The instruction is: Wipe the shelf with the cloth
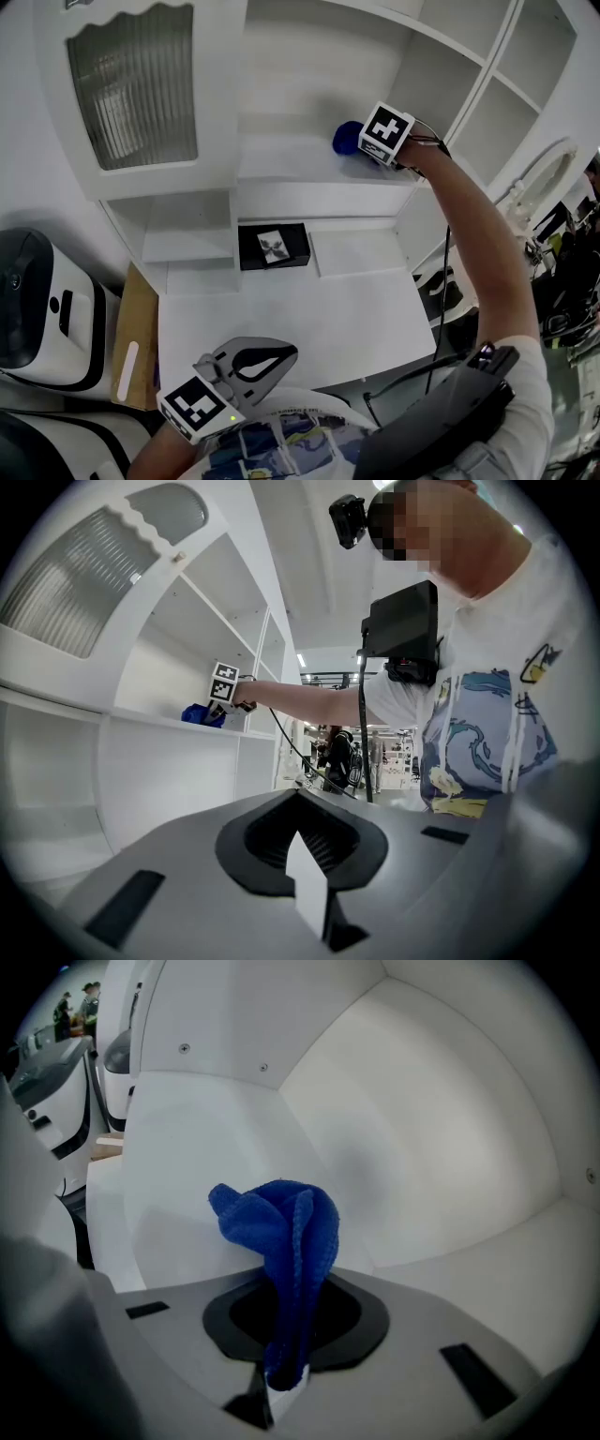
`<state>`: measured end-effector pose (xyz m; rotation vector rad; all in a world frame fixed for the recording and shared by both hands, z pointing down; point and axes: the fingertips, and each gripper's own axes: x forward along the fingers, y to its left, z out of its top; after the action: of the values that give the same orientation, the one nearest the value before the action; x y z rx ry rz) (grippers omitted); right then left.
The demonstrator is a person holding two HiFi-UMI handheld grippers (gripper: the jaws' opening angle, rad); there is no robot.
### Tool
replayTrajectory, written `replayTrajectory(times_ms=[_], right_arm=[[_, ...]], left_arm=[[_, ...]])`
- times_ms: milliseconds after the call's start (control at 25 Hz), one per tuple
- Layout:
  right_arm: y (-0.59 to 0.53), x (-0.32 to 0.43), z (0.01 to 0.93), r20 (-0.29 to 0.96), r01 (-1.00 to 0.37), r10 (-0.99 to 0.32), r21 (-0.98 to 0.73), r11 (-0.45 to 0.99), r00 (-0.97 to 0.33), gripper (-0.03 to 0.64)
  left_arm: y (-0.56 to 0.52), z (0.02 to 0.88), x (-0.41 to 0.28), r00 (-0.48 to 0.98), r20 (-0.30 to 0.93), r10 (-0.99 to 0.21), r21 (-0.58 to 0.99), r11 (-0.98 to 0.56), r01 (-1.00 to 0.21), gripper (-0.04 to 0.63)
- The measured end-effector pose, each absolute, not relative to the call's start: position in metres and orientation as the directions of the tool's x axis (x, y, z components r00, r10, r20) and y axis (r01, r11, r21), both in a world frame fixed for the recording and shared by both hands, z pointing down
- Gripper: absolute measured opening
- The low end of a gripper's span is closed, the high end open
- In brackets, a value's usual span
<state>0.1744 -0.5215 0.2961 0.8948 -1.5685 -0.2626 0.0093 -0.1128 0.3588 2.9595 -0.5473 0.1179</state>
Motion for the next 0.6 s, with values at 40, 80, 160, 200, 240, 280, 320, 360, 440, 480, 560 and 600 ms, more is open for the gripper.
replayTrajectory(times_ms=[40, 80, 160, 200, 240, 280, 320, 360, 440, 480, 560, 600], right_arm=[[-0.521, 0.18, 0.297, 0.745, -0.392, -0.663, 0.632, 0.668, 0.071, 0.067], [-0.521, 0.185, 0.297, 0.747, -0.397, -0.659, 0.634, 0.664, 0.091, 0.067], [-0.52, 0.191, 0.298, 0.749, -0.407, -0.651, 0.636, 0.655, 0.122, 0.067], [-0.519, 0.194, 0.298, 0.749, -0.412, -0.648, 0.638, 0.651, 0.136, 0.067], [-0.519, 0.196, 0.297, 0.748, -0.415, -0.646, 0.641, 0.646, 0.149, 0.067], [-0.519, 0.198, 0.296, 0.746, -0.416, -0.646, 0.645, 0.641, 0.162, 0.067], [-0.519, 0.2, 0.295, 0.743, -0.419, -0.647, 0.649, 0.635, 0.17, 0.067], [-0.519, 0.2, 0.294, 0.74, -0.424, -0.65, 0.651, 0.63, 0.171, 0.067], [-0.519, 0.196, 0.288, 0.734, -0.439, -0.662, 0.651, 0.619, 0.153, 0.067], [-0.517, 0.192, 0.284, 0.729, -0.446, -0.671, 0.649, 0.616, 0.133, 0.067], [-0.512, 0.176, 0.274, 0.72, -0.453, -0.69, 0.641, 0.619, 0.077, 0.067], [-0.508, 0.164, 0.27, 0.716, -0.45, -0.697, 0.637, 0.626, 0.043, 0.067]], left_arm=[[-0.113, 0.359, 0.01, 0.932, 0.101, -0.347, 0.112, -0.927, -0.357, 0.003], [-0.113, 0.359, 0.011, 0.933, 0.102, -0.344, 0.112, -0.928, -0.354, 0.003], [-0.112, 0.36, 0.01, 0.934, 0.1, -0.342, 0.112, -0.929, -0.352, 0.003], [-0.112, 0.36, 0.009, 0.934, 0.1, -0.342, 0.112, -0.929, -0.352, 0.003], [-0.112, 0.359, 0.008, 0.934, 0.098, -0.342, 0.111, -0.929, -0.352, 0.003], [-0.112, 0.359, 0.007, 0.935, 0.097, -0.342, 0.111, -0.929, -0.352, 0.003], [-0.112, 0.359, 0.005, 0.934, 0.096, -0.343, 0.111, -0.929, -0.353, 0.003], [-0.112, 0.359, 0.003, 0.934, 0.097, -0.344, 0.11, -0.929, -0.354, 0.003], [-0.11, 0.36, -0.001, 0.933, 0.1, -0.345, 0.105, -0.929, -0.355, 0.003], [-0.109, 0.36, -0.003, 0.932, 0.1, -0.347, 0.107, -0.928, -0.357, 0.003], [-0.107, 0.36, -0.007, 0.931, 0.099, -0.352, 0.111, -0.926, -0.361, 0.003], [-0.106, 0.36, -0.01, 0.93, 0.097, -0.353, 0.112, -0.925, -0.363, 0.003]])
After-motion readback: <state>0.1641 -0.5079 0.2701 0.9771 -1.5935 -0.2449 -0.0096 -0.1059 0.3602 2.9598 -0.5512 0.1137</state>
